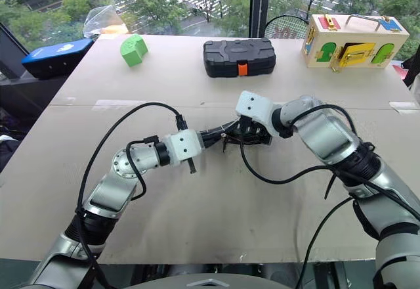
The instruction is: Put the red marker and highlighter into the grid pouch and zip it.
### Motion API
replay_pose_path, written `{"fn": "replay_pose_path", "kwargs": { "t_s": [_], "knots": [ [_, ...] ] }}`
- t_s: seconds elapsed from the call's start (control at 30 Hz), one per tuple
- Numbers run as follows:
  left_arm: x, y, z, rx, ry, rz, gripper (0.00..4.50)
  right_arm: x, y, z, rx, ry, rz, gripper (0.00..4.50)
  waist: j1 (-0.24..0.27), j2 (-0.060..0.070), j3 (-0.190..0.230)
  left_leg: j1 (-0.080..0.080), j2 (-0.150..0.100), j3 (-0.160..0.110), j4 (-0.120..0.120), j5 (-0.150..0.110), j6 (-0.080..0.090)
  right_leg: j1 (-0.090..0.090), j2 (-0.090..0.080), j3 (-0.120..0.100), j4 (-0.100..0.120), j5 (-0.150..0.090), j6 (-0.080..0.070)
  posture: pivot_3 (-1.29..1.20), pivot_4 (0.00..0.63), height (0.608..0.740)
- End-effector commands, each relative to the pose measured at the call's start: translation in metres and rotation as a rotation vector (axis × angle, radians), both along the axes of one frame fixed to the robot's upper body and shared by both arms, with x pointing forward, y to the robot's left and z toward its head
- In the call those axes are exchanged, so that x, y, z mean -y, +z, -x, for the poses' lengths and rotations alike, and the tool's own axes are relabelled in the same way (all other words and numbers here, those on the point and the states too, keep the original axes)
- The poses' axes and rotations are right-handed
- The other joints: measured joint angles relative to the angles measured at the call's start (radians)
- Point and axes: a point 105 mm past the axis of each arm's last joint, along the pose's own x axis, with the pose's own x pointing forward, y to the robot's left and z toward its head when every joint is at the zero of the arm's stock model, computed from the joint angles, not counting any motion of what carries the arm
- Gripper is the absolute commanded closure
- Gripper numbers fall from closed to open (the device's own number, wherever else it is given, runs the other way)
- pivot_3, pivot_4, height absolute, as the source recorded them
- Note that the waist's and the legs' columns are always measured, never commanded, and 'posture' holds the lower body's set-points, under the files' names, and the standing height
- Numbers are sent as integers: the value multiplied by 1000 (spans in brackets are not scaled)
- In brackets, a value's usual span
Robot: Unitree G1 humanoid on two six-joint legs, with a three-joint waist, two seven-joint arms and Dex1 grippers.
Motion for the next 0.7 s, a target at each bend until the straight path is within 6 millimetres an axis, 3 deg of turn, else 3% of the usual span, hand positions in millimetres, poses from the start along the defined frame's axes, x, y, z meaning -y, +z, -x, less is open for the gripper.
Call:
{"fn": "replay_pose_path", "kwargs": {
  "t_s": [0.03, 0.1, 0.2, 0.43, 0.7],
  "knots": [
    [-12, 12, -8, -10, 63, 70, 4500, 9, 45, 31, -55, 6, -235, 1402, 2, 0, 0, 0, 0, -1, 0, 0, 0, 0, 0, -1, 0, 0, 0, 0, 150, 740],
    [-14, 15, -10, -21, 70, 91, 4500, 7, 48, 51, -133, 18, -330, 1402, 2, -1, -1, 0, 1, -2, 0, 0, 0, 1, 0, -1, 1, 0, 0, 0, 150, 740],
    [-15, 19, -12, -14, 55, 106, 4500, 0, 28, 60, -174, -34, -362, 1402, 0, -2, -1, 1, 1, -4, -1, 0, 0, 1, -1, -1, 1, 0, 0, 0, 150, 740],
    [-14, 28, -8, -21, 2, 125, 4500, -46, -11, 62, -257, -136, -515, 1402, -14, -3, -2, 1, -1, -3, 0, 0, 0, 0, -1, 0, 5, 0, 0, 0, 150, 740],
    [-16, 29, -4, -34, -28, 94, 4500, -60, -18, 42, -227, -229, -593, 1402, -15, -3, -2, 1, -1, -3, 0, 0, -1, 0, 0, -1, 5, 0, 0, 0, 150, 740]
  ]
}}
